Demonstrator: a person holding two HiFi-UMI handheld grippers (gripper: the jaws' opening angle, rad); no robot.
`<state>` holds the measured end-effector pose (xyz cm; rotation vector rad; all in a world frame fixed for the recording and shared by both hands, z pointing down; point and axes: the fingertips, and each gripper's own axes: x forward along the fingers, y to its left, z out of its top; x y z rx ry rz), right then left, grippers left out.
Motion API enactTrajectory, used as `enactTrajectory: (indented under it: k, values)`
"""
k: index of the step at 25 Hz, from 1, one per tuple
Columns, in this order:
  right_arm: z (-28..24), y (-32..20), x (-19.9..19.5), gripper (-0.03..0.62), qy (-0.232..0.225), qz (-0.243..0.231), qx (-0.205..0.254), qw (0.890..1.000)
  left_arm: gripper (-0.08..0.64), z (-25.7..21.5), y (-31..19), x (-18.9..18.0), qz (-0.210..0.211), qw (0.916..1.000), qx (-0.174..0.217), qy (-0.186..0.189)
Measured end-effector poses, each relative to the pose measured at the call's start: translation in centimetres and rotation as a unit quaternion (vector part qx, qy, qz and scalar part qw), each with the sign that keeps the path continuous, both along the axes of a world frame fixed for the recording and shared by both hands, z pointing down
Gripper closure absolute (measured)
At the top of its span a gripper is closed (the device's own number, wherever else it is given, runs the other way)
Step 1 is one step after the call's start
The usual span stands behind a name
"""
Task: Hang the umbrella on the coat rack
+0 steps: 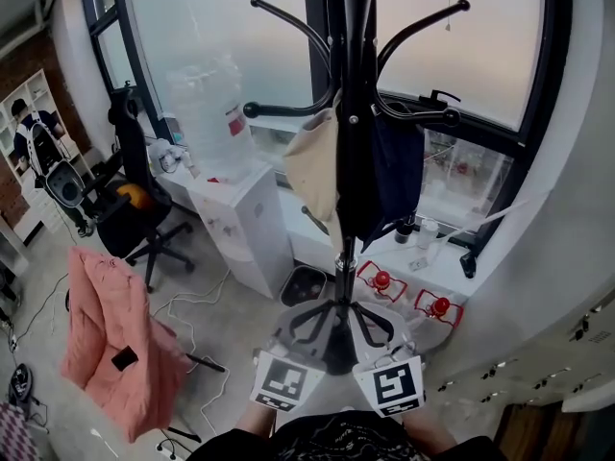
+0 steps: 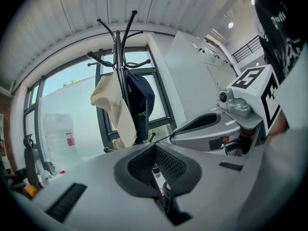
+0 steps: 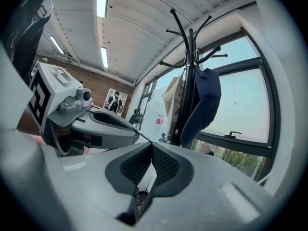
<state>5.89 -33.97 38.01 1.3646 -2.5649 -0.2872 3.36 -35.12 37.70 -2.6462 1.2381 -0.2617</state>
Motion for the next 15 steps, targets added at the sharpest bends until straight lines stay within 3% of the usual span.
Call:
enactTrajectory:
  k: [15]
  values:
    - [0.7,-2.7,0.9,0.586,0.01,0.003,-0.014,1.0,0.551,1.0,-2.8,0.5,0.001,0.9993,-0.009,-0.036]
